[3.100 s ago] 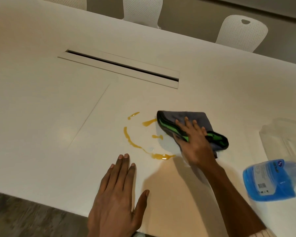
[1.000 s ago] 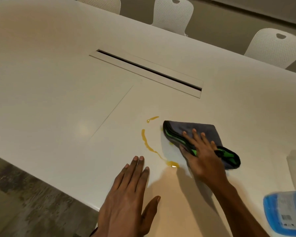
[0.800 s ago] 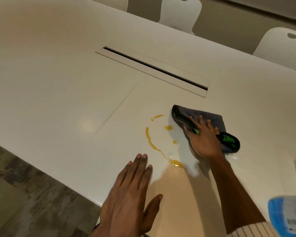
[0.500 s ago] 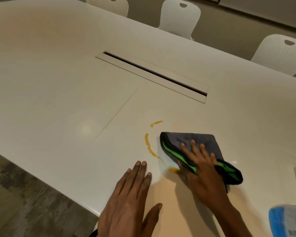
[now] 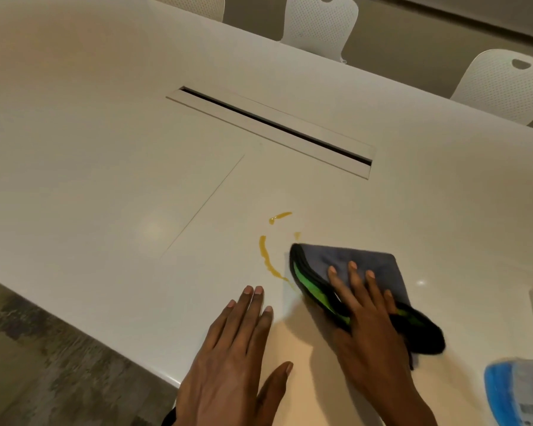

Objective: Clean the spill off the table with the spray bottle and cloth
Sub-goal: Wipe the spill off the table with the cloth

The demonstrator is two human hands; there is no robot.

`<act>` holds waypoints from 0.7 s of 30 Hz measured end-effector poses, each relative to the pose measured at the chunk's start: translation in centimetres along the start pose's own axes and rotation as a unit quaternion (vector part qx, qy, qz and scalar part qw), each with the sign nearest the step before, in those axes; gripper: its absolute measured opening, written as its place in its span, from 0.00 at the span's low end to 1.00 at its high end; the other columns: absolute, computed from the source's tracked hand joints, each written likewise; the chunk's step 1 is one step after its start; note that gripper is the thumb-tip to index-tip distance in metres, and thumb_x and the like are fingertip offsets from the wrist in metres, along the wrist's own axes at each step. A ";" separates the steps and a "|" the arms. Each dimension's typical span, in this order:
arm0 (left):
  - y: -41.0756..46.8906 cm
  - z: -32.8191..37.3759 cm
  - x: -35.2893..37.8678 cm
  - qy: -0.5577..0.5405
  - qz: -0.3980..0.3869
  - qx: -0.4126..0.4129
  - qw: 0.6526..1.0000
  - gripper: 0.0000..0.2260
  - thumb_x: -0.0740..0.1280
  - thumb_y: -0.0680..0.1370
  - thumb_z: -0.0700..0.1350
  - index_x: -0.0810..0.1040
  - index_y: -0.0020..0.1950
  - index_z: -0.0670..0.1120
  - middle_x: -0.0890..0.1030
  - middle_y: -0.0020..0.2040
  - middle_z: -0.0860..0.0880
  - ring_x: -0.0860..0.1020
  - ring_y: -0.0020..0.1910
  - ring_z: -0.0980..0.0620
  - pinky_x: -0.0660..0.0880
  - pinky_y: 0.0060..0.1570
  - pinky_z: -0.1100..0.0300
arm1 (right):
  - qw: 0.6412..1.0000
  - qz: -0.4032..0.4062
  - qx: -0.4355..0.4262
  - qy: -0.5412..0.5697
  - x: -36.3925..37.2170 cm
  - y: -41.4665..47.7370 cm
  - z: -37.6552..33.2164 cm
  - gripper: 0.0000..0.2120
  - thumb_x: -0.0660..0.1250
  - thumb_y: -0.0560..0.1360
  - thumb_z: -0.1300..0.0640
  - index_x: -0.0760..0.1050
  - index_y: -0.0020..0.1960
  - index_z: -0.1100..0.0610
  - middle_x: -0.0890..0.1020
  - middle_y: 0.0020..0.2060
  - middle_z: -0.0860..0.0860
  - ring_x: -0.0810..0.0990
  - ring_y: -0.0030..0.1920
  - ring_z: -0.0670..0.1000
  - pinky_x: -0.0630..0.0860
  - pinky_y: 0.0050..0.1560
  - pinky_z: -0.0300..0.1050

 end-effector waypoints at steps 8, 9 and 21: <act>0.2 -0.1 0.1 0.006 0.002 0.004 1.000 0.33 0.67 0.80 0.64 0.77 0.77 0.43 0.69 0.83 0.44 0.66 0.83 0.43 0.66 0.74 0.48 | 0.993 0.041 0.001 -0.106 2.7 -1.6 -0.3 0.45 0.56 0.65 0.37 0.63 0.79 0.54 0.73 0.74 0.65 0.70 0.73 0.71 0.58 0.71 0.60; 0.1 0.0 0.1 0.004 0.000 0.003 1.000 0.33 0.68 0.80 0.64 0.76 0.77 0.43 0.69 0.83 0.44 0.66 0.83 0.43 0.66 0.75 0.48 | 0.995 0.048 -0.003 -0.090 2.4 -1.3 -0.9 0.43 0.55 0.66 0.38 0.63 0.80 0.52 0.70 0.76 0.64 0.66 0.76 0.70 0.55 0.73 0.61; 0.0 0.1 -0.4 -0.019 -0.022 -0.019 0.999 0.34 0.67 0.80 0.65 0.74 0.80 0.45 0.67 0.84 0.45 0.63 0.84 0.45 0.65 0.76 0.47 | 0.998 0.023 -0.050 -0.024 1.5 1.6 -2.9 0.44 0.55 0.71 0.52 0.41 0.83 0.40 0.40 0.84 0.49 0.33 0.83 0.55 0.33 0.82 0.60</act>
Point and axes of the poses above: each hand's wrist, its own y-axis towards the middle knuckle, its own x-axis out of the palm, z = x × y, the point moved 4 cm from there along y, towards the middle knuckle
